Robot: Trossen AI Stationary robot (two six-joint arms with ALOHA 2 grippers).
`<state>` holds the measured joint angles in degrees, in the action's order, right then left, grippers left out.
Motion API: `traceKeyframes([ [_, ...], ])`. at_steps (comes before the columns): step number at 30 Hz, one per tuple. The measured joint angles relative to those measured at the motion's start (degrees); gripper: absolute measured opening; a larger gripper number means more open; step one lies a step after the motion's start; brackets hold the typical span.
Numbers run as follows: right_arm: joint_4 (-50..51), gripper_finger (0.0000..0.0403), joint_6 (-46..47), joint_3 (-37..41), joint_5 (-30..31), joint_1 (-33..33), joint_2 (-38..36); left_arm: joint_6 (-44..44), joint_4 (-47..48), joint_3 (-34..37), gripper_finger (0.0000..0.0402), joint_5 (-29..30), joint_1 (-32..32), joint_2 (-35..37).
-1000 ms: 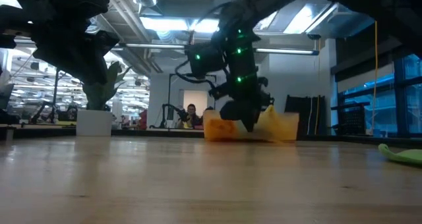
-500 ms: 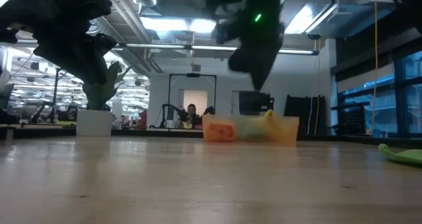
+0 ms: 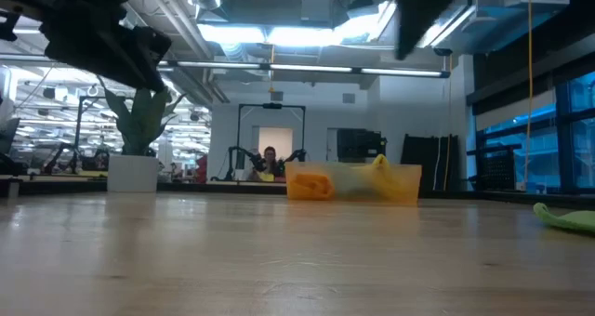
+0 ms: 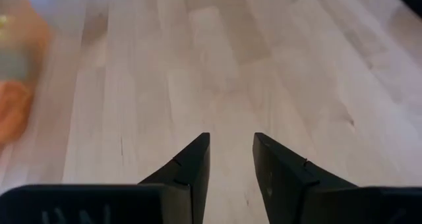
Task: Roll microfiber towels into tight, uniform cylinder then place into a basket
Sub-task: Roll the green microfiber towel
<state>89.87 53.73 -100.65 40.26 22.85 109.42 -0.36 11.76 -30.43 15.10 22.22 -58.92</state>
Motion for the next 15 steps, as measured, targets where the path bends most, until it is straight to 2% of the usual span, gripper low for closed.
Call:
traceKeyframes([
  [7,-3.24,0.0188,19.76,11.04,-3.64,7.65,-4.96,2.3,-10.27,0.02,0.0108,-0.08,-0.07,-2.5],
  [15,-6.02,0.0188,33.33,15.29,-10.96,12.93,-5.43,6.83,-30.62,-1.77,0.0108,-8.01,-2.17,-16.62],
])
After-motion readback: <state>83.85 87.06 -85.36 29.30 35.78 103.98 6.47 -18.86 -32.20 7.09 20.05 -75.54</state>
